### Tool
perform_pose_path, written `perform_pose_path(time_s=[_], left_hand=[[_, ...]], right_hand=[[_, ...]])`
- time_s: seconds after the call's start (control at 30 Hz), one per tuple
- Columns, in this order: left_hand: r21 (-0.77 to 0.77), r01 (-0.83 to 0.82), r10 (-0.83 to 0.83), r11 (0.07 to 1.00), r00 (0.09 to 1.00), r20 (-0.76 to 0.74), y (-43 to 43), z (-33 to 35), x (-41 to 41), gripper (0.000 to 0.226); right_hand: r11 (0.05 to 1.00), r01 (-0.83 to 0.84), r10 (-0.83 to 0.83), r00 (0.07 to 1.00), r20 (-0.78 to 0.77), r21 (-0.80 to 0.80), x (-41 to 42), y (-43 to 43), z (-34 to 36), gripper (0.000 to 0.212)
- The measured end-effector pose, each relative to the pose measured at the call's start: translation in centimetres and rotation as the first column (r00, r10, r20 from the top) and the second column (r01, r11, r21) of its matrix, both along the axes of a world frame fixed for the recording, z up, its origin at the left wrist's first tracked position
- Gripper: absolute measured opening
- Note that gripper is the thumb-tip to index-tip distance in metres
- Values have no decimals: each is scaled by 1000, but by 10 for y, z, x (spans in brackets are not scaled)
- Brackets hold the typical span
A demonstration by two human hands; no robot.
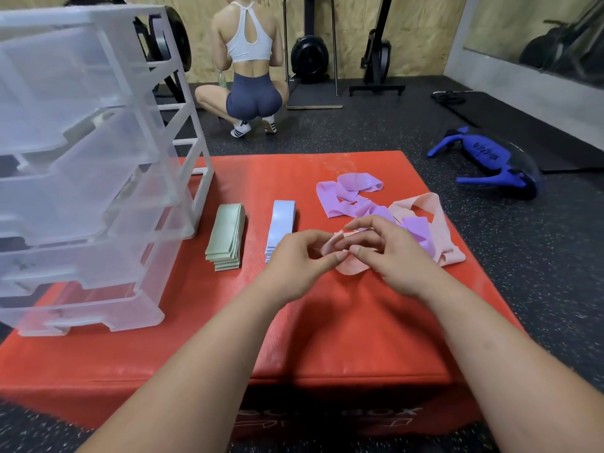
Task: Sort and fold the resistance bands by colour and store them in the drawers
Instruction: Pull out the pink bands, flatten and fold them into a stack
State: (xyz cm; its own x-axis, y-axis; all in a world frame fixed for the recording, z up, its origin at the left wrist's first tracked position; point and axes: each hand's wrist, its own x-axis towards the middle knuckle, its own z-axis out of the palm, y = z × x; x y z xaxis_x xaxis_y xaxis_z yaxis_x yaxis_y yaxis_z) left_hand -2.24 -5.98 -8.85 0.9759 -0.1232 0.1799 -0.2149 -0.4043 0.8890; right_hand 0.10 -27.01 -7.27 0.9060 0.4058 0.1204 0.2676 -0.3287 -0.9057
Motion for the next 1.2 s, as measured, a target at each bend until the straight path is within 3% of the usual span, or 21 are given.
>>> perform_pose_path(time_s=[0.13,0.3,0.43,0.67,0.87,1.07,1.2], left_hand=[[-1,4,-4,1000,1000,-19,10,5,-4,11],[-73,18,-16,997,999,29,18,24,-21,7],[-191,-85,95,978,994,46,24,29,-31,10],[-274,-38,41,961,999,6,31,37,-58,11],[-219,55,-69,974,996,-57,34,34,-81,10],[-219,44,-56,975,997,-49,29,34,-96,14],[30,148,-142,988,979,-147,36,19,-98,34]], right_hand=[[997,41,-34,993,116,-60,-8,2,4,42],[983,77,-39,975,217,-166,-20,10,9,29],[993,53,-32,981,189,-106,-31,18,19,13],[997,47,-51,996,71,60,-57,25,31,15],[938,109,-86,993,-84,330,-78,31,37,13],[961,89,-64,993,-102,262,-89,23,39,11],[919,169,-111,978,-178,356,-92,17,38,9]])
